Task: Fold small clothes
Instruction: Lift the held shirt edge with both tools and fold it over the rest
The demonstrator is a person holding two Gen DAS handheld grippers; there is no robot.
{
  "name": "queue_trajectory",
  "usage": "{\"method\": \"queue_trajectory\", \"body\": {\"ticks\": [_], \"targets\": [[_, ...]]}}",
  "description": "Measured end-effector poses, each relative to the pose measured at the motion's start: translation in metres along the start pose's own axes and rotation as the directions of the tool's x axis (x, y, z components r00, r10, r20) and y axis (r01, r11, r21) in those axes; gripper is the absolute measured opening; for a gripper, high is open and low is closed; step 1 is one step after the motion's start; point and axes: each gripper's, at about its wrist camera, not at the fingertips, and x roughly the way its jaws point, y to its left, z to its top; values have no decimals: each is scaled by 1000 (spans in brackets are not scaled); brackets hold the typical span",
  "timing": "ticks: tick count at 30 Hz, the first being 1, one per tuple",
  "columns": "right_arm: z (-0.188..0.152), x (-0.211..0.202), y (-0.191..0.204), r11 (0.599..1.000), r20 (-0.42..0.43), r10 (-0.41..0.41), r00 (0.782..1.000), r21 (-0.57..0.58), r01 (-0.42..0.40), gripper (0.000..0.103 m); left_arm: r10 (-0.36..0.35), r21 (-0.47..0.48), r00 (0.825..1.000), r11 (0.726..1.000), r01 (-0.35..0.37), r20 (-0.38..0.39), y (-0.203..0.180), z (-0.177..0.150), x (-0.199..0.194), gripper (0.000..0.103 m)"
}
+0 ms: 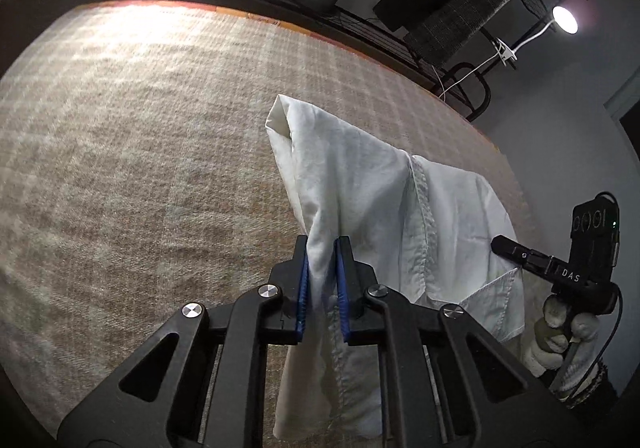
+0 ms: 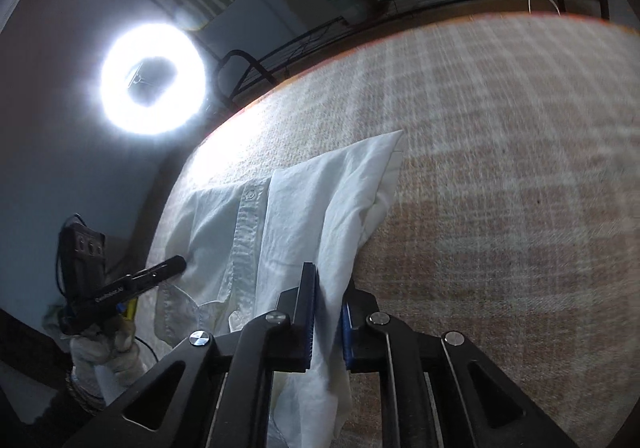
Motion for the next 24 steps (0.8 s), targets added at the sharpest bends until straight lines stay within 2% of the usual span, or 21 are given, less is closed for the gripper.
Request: {"method": "queue_trajectory", "body": {"ticks": [8, 14, 19, 24], "targets": [[2, -40, 35, 991, 98, -64, 993, -111, 75, 7, -17, 113, 997, 994, 8, 80, -43, -7, -32, 10], [-2, -71, 44, 979, 166, -95, 981, -161, 122, 7, -30, 225, 989, 974, -4, 148, -91, -9, -47, 10], [-2, -86, 43, 973, 208, -125, 970, -165, 160, 7, -54, 293, 986, 956, 5, 160, -127, -13, -44, 10], [0, -96, 35, 970, 230, -144, 963, -161, 183, 6, -70, 334, 989, 942, 22, 133, -154, -13, -25, 10]]}}
